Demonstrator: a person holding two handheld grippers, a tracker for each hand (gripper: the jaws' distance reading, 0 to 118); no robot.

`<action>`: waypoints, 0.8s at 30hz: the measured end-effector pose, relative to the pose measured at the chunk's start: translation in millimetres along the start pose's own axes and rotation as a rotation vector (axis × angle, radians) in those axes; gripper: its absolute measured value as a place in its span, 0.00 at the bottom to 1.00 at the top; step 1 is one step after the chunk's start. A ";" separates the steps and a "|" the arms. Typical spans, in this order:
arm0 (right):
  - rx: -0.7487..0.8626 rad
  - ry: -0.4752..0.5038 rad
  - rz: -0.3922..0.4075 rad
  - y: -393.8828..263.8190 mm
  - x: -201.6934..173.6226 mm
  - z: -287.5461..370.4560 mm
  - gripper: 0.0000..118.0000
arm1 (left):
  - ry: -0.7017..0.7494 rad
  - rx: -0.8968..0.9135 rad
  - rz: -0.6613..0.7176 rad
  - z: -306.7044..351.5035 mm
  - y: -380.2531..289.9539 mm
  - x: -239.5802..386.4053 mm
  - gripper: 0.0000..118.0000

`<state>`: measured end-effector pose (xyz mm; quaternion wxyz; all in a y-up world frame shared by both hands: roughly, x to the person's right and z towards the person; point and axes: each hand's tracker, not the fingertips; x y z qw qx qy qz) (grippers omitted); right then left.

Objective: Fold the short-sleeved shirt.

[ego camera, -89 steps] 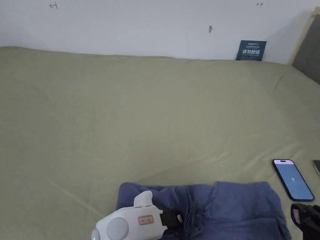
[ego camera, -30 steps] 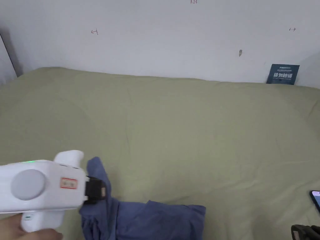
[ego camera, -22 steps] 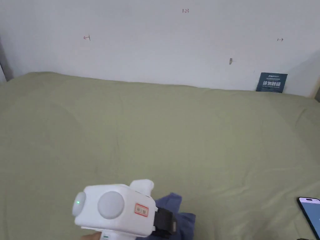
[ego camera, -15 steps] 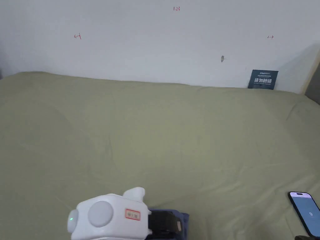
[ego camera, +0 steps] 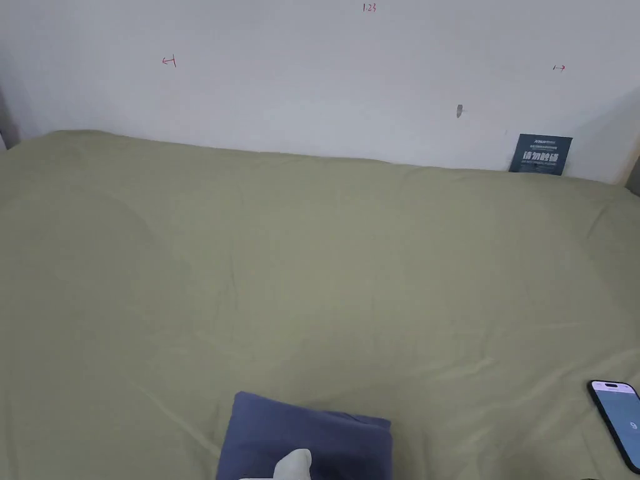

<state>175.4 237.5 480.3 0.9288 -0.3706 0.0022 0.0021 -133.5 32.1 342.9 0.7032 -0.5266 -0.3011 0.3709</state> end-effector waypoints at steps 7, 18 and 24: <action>0.041 0.263 -0.070 8.3 -12.9 -40.4 0.00 | -0.009 0.086 -0.097 86.6 26.4 46.7 0.00; -0.395 1.124 -0.557 -21.3 -61.5 -266.8 0.00 | 0.236 0.172 0.029 219.7 89.8 -32.4 0.01; -0.379 1.066 -0.829 -54.9 -39.9 -296.5 0.00 | 0.047 0.075 0.114 193.1 92.0 -57.0 0.71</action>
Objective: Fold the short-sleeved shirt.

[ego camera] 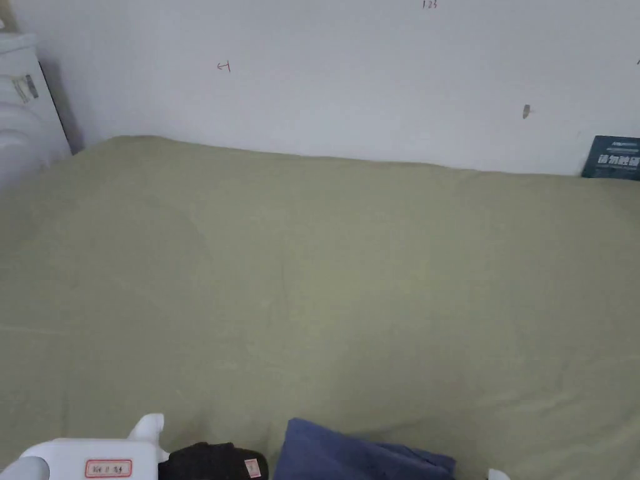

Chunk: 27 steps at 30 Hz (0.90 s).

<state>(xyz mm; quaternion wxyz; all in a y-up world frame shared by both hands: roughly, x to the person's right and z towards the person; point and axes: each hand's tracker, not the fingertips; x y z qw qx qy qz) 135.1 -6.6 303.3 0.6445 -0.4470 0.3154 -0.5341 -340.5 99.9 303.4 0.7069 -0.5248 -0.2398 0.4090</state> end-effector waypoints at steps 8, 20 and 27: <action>-0.055 -0.072 0.120 -8.0 -14.5 -1.3 0.00 | 0.008 -0.061 -0.024 -66.4 7.7 -14.6 0.79; -0.037 -0.100 0.184 -11.5 -25.2 -2.3 0.00 | 0.019 -0.143 -0.102 -75.0 7.9 -11.0 0.19; 0.007 -0.090 0.327 -12.7 -72.0 3.5 0.00 | 0.026 -0.016 -0.131 15.2 55.9 -14.0 0.19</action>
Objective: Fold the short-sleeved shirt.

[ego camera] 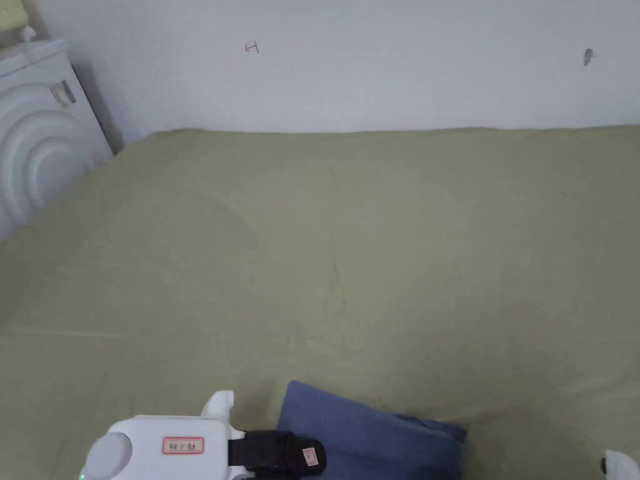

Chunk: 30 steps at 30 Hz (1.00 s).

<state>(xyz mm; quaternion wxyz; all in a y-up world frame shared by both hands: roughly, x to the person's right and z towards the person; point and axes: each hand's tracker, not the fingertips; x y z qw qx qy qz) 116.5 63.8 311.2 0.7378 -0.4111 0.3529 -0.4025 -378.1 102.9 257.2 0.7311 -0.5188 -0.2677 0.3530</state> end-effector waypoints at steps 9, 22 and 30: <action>-0.047 -0.105 0.112 3.4 -44.2 0.2 0.00 | 0.415 0.090 0.007 221.3 119.6 -105.1 0.19; -0.173 -0.280 0.201 -14.0 -70.5 -8.2 0.00 | 0.937 0.021 -0.004 265.9 154.5 -165.3 0.82; 0.021 -0.353 0.363 -1.2 -119.0 51.8 0.00 | 0.929 0.550 -0.104 318.0 105.8 -3.3 0.65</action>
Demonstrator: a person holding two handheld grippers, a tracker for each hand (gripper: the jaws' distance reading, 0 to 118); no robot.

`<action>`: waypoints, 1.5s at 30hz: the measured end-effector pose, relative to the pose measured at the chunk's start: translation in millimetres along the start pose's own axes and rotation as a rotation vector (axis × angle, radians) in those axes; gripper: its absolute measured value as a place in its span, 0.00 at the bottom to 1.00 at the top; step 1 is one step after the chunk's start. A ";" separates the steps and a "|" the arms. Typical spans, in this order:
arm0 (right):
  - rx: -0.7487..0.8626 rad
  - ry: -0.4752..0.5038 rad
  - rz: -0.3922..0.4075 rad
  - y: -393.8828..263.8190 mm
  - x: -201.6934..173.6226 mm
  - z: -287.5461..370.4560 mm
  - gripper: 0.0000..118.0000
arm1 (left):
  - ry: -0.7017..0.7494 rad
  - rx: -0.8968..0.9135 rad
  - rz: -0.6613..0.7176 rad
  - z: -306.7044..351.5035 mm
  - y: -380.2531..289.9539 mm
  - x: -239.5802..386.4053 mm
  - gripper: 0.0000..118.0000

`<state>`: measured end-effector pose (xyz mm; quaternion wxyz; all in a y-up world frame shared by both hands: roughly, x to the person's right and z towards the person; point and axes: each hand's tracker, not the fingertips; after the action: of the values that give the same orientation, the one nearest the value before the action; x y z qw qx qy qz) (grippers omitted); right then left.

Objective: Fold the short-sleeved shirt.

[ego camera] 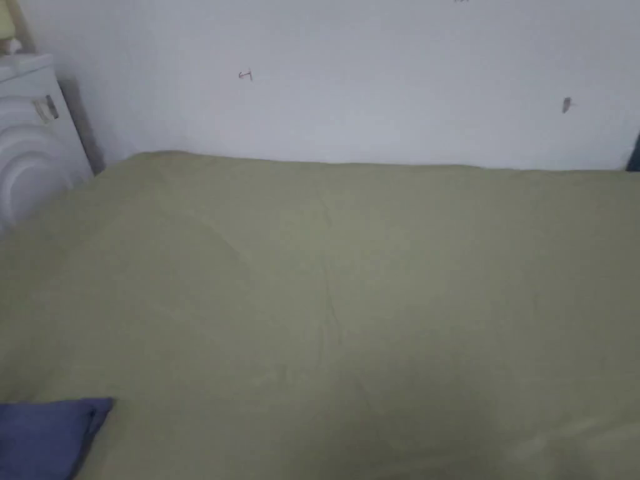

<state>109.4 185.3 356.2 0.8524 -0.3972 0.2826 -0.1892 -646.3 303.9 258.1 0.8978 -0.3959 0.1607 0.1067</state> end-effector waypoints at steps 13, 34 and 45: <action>0.250 -0.236 0.115 29.1 -23.6 101.4 0.00 | -0.468 0.288 -0.307 127.6 -207.3 307.7 0.00; 0.658 -0.885 0.292 24.1 -47.2 113.1 0.99 | -0.363 0.567 -0.256 166.3 -211.3 371.0 0.99; 0.676 -0.854 0.297 25.6 -51.3 114.5 0.99 | -0.347 0.555 -0.258 163.5 -214.0 374.9 0.99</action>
<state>144.8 294.4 413.2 0.9884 -0.0992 -0.1112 0.0303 -197.7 307.9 366.8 0.9912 -0.1297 -0.0226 0.0104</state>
